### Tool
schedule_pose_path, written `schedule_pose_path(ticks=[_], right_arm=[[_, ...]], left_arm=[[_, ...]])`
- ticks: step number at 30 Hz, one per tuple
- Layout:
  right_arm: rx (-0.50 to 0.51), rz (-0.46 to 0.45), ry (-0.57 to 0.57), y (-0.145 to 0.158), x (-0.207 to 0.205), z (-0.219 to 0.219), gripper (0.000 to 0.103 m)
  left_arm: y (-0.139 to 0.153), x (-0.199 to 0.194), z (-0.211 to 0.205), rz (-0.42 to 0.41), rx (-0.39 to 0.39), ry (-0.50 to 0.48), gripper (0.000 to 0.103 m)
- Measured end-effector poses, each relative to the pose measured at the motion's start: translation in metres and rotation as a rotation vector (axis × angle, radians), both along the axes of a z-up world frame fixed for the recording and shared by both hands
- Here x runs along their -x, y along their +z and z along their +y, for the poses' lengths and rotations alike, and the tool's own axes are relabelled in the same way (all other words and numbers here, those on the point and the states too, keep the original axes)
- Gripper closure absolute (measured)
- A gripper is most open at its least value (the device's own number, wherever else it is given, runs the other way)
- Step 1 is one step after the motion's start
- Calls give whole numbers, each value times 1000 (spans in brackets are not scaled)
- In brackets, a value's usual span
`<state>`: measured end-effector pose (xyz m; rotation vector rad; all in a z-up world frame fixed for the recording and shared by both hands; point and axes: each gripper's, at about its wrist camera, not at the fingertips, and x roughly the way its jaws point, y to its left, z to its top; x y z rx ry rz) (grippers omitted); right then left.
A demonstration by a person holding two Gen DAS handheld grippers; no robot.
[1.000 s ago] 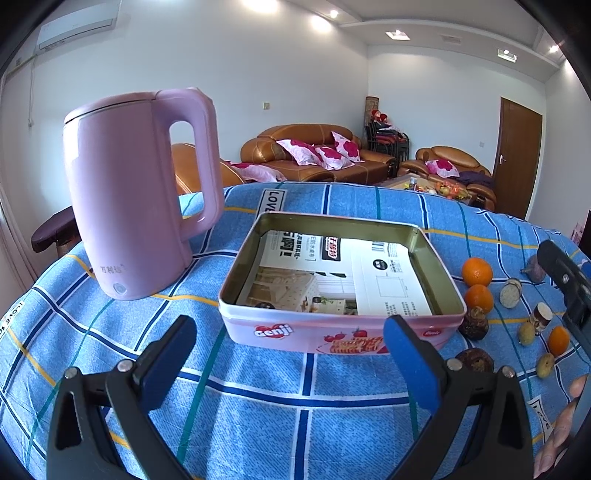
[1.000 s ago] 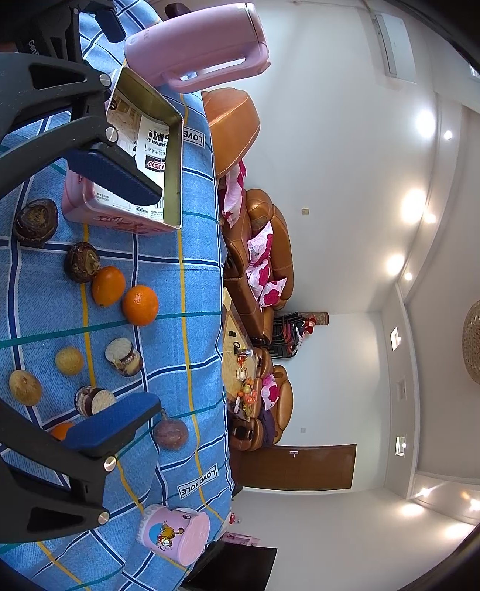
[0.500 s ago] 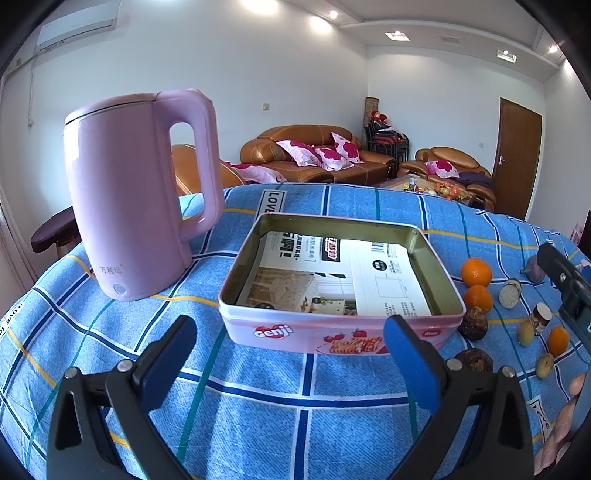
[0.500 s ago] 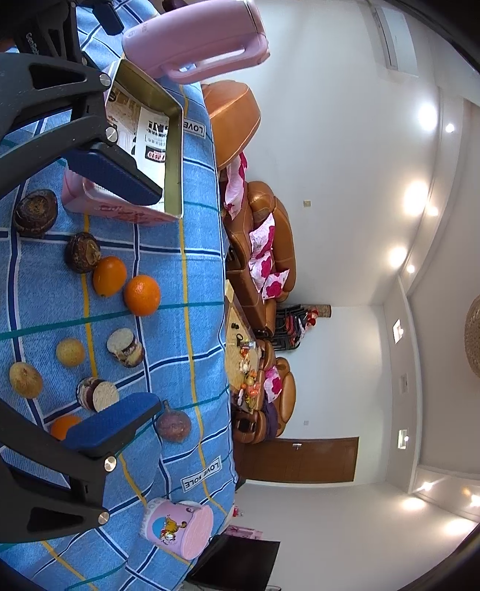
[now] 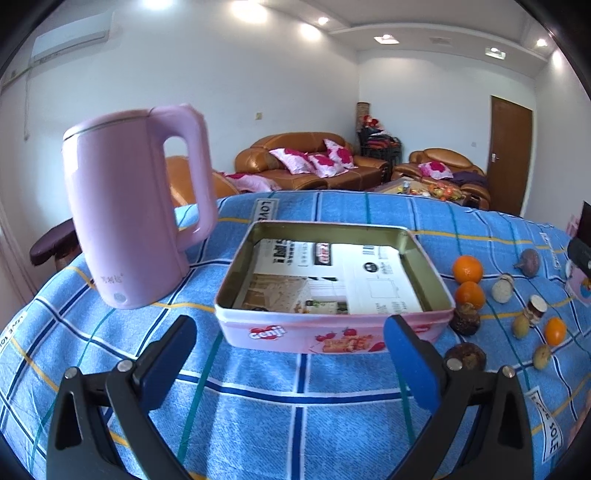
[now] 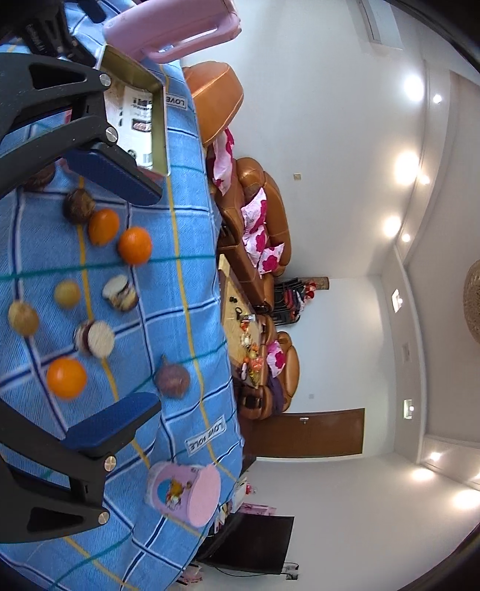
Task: Organize fruits
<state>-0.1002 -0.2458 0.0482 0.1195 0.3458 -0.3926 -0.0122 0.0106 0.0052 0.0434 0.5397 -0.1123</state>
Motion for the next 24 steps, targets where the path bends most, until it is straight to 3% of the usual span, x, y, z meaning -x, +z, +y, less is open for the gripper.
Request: schedule_pose_path(ticks=[5, 10, 15, 20, 23, 24], right_arm=[[42, 83, 68, -9, 25, -18, 1], [-32, 180, 200, -24, 43, -34, 3], [-14, 337, 302, -43, 19, -19, 33], [-59, 418, 380, -56, 0, -11, 35], [-70, 456, 386, -65, -7, -10, 55], [-76, 466, 384, -68, -8, -12, 57]], left_arm=[[0, 7, -14, -13, -41, -75, 0], [-3, 8, -26, 21, -47, -167, 0], [-8, 7, -33, 78, -38, -202, 0], [-14, 12, -39, 141, -17, -224, 0], [-17, 12, -49, 173, -25, -240, 0], [-18, 12, -52, 180, -28, -243, 1]])
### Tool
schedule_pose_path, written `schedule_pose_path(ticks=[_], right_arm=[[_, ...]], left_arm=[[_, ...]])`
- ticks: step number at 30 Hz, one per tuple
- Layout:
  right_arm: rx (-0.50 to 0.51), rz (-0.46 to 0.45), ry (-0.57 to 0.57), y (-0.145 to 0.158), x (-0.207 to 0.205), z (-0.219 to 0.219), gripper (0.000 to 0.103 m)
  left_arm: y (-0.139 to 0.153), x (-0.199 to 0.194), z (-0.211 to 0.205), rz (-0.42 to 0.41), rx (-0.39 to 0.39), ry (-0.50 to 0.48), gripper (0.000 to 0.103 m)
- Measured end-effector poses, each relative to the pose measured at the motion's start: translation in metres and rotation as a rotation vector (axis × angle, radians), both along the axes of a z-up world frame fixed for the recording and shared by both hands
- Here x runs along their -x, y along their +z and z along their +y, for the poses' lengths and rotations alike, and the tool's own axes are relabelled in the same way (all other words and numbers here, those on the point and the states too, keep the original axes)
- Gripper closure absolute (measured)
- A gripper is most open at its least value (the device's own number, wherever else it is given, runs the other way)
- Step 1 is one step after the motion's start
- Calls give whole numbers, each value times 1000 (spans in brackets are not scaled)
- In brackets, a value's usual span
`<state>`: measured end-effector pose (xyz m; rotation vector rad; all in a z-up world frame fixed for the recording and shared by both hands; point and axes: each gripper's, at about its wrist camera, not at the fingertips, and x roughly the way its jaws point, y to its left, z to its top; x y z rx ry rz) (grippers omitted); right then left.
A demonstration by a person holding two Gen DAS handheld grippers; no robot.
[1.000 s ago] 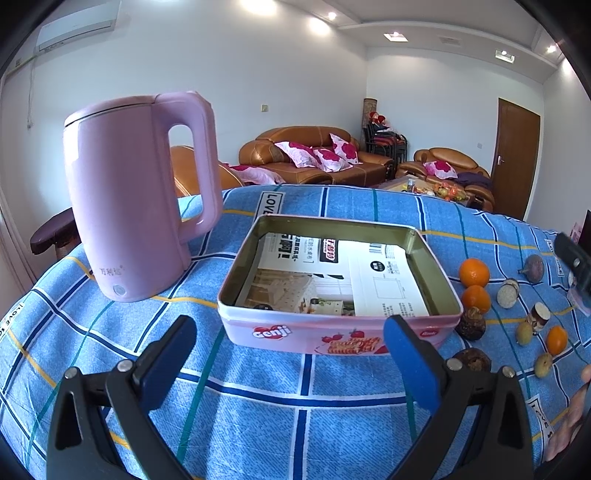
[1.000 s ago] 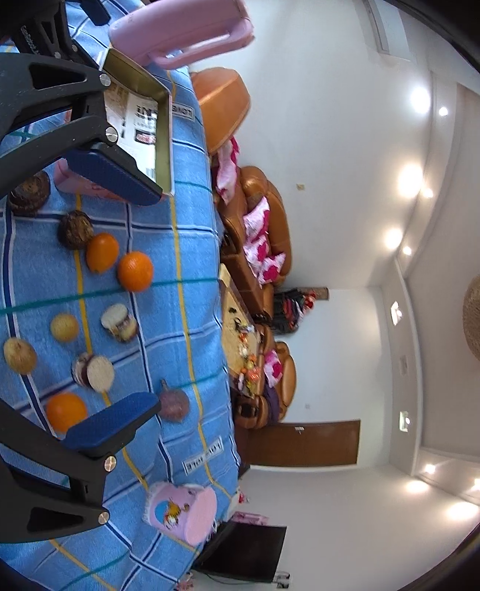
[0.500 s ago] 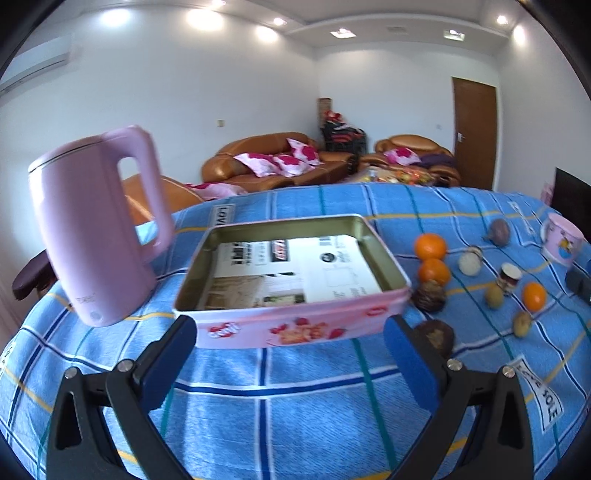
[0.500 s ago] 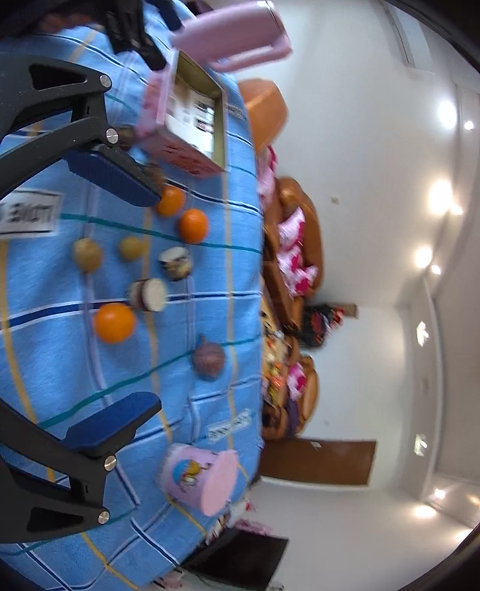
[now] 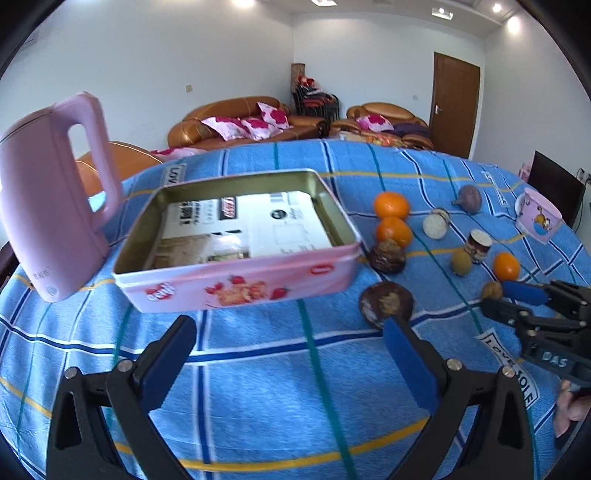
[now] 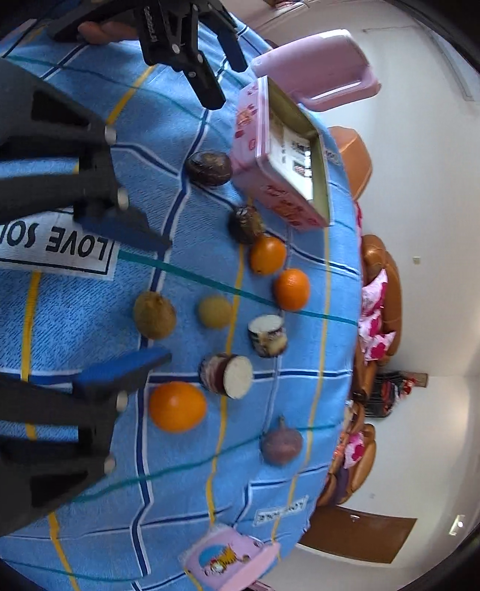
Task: Organize fruits
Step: 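Grasp a dark brown passion fruit with the left gripper while the right gripper grasps a kiwi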
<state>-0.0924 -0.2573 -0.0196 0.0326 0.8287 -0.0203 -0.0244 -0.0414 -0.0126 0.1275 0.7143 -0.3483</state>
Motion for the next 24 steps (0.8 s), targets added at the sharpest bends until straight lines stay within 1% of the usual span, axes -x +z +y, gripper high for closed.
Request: schedule_pose_path(ticks=[1, 3, 6, 8, 10, 11, 12, 13, 15, 17, 22, 24], right_arm=[[-15, 12, 0, -2, -1, -2, 59], [-49, 13, 1, -3, 1, -8, 72], [-74, 2, -6, 0, 3, -14, 72], [-94, -40, -15, 6, 7, -19, 72], [-121, -97, -23, 13, 12, -23, 72], [-129, -120, -27, 16, 14, -25, 72], [-133, -140, -29, 18, 16, -26, 72], [-128, -153, -29, 19, 17, -27, 72], [-136, -160, -21, 19, 16, -27, 72], [-140, -166, -19, 20, 16, -27, 72], [-154, -170, -13, 21, 15, -29, 72], [-157, -169, -12, 20, 15, -30, 72]], left_arm=[[-1, 0, -5, 10, -7, -5, 1], [-1, -1, -13, 35, -14, -17, 5], [0, -4, -25, 79, 2, -43, 8], [0, -8, -33, 99, -2, -39, 10], [-3, -12, -41, 123, -9, -43, 18], [-6, -15, -45, 138, -13, -45, 24], [-10, -18, -50, 159, -23, -39, 28], [-12, -20, -53, 169, -23, -39, 28], [-16, -23, -59, 197, -6, -43, 35], [-19, -23, -64, 204, -7, -46, 39], [-24, -20, -79, 170, -59, -51, 43], [-22, -21, -79, 170, -34, -74, 59]])
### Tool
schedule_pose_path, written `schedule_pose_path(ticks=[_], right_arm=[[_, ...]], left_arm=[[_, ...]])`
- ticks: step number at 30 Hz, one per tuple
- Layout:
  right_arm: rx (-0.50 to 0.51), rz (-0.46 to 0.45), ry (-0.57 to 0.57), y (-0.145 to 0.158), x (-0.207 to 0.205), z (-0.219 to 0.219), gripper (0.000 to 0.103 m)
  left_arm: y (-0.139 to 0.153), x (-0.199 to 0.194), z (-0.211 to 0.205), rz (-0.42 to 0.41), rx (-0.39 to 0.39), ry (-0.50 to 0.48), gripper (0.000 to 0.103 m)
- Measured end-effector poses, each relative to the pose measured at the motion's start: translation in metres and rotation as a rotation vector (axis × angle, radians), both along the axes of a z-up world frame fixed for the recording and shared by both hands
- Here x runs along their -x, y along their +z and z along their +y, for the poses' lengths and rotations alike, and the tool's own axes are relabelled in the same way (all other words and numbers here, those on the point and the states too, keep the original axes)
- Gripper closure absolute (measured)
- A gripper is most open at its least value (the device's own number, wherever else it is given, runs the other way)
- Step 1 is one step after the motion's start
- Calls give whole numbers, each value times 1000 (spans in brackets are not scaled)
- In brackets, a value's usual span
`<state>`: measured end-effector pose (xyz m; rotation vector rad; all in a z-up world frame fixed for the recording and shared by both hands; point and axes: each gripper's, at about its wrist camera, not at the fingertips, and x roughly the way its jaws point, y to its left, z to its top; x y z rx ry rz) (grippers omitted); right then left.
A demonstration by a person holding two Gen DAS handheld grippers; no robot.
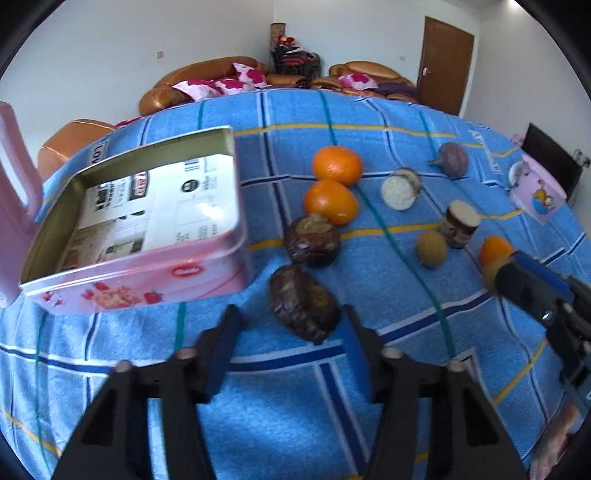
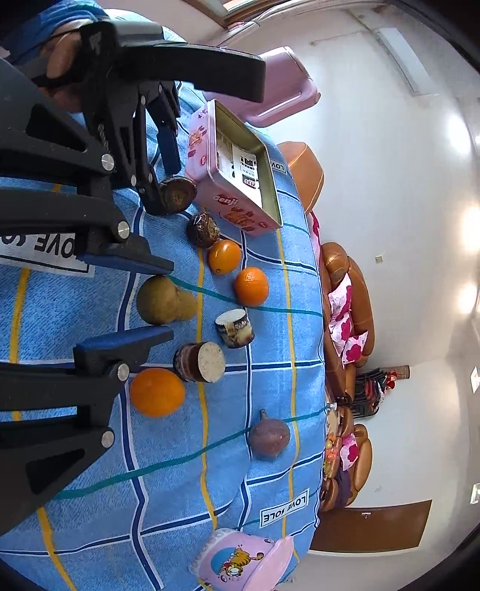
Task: Organize fruits
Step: 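Grasp a dark brown passion fruit with the left gripper while the right gripper grasps a kiwi, then carry the passion fruit into the tin with the left gripper while the right drops the kiwi in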
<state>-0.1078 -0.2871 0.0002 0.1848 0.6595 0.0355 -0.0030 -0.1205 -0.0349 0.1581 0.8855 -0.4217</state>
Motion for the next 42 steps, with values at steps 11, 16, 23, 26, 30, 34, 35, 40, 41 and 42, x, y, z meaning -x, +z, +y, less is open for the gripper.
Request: schedule_pose_path(ticks=[11, 16, 23, 26, 30, 34, 35, 40, 41, 42], right_arm=[[-17, 17, -20, -4, -2, -6, 72], [-45, 44, -2, -8, -7, -7, 72], [-20, 122, -9, -17, -20, -3, 71], [-27, 159, -19, -22, -28, -7, 71], [-15, 196, 1, -25, -44, -3, 62], [9, 218, 22, -30, -53, 7, 62], [30, 213, 22, -30, -53, 10, 62], [54, 204, 9, -27, -49, 14, 72], [53, 181, 0, -22, -45, 14, 72], [50, 149, 0, -14, -42, 14, 72]], left_arm=[[2, -9, 21, 52, 159, -8, 66], [5, -3, 22, 28, 163, -18, 66], [23, 23, 38, -95, 178, -66, 66], [29, 26, 45, -114, 197, -78, 66], [36, 26, 47, -132, 205, -81, 66], [39, 19, 53, -130, 196, -54, 66], [39, 16, 56, -131, 192, -48, 66], [43, 5, 66, -150, 164, -27, 66], [45, 2, 69, -156, 164, -24, 66], [49, -1, 74, -168, 166, -18, 66]])
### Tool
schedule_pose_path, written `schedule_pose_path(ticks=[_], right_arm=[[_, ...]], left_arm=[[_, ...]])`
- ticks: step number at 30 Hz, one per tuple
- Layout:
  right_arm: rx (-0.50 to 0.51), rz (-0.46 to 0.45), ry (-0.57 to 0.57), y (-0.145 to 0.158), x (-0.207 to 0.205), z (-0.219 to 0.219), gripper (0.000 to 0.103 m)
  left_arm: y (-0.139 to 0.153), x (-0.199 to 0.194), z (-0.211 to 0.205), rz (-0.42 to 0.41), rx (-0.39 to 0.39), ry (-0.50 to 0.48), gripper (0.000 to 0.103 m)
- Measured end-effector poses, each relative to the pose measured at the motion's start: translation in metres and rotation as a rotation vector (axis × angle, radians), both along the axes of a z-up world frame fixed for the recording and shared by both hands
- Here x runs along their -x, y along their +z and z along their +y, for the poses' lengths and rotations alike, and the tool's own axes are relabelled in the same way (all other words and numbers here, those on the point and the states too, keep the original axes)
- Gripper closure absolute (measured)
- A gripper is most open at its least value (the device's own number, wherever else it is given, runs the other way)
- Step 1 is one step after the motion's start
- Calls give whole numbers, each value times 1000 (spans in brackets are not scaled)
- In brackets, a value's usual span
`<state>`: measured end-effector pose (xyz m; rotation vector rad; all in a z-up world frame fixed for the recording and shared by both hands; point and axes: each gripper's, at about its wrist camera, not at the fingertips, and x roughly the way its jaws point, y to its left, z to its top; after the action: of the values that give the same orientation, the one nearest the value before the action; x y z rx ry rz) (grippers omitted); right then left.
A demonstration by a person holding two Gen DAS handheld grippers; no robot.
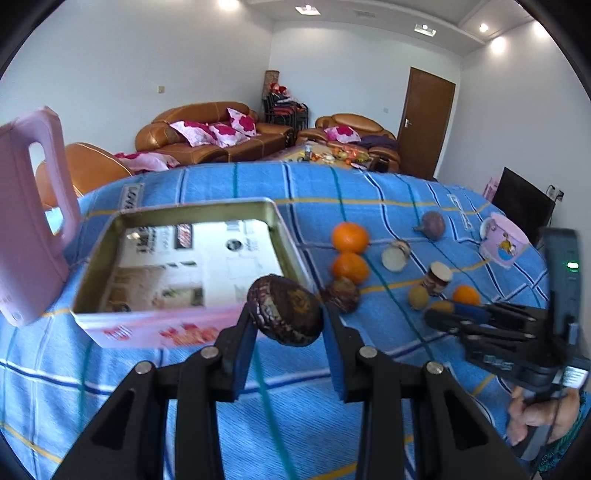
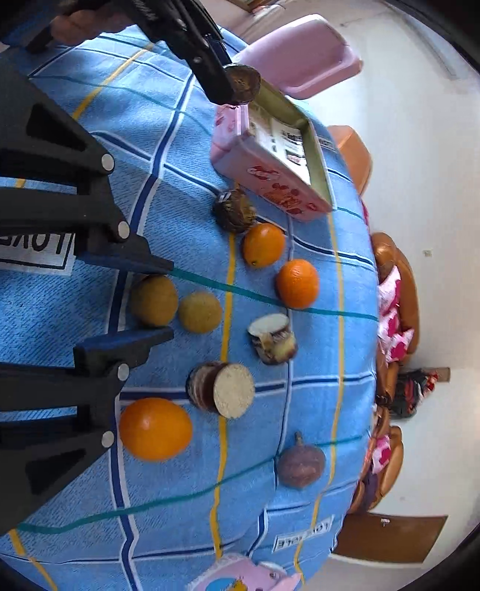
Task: Organize fruits
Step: 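Carry the passion fruit into the tin with the left gripper while the right drops the kiwi in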
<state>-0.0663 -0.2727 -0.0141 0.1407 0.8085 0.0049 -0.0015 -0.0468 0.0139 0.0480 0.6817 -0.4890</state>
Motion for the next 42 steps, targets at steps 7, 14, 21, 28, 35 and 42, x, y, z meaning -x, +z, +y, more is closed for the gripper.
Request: schedule_pose_path(ticks=[7, 14, 21, 28, 35, 42], right_arm=[[-31, -216, 37, 62, -4, 36, 72], [-63, -196, 107, 54, -67, 106, 72], [-18, -152, 146, 28, -101, 146, 72], [-9, -125, 157, 11, -107, 145, 72], [-19, -105, 176, 4, -111, 148, 72], [-63, -100, 201, 4, -108, 145, 72]], left_arm=[[12, -39, 34, -29, 6, 89, 66], [-5, -77, 63, -7, -51, 228, 66], [-22, -87, 63, 23, -129, 256, 66], [-29, -92, 62, 49, -163, 276, 66], [-30, -96, 61, 44, -183, 303, 66], [-33, -98, 63, 36, -176, 312, 66]])
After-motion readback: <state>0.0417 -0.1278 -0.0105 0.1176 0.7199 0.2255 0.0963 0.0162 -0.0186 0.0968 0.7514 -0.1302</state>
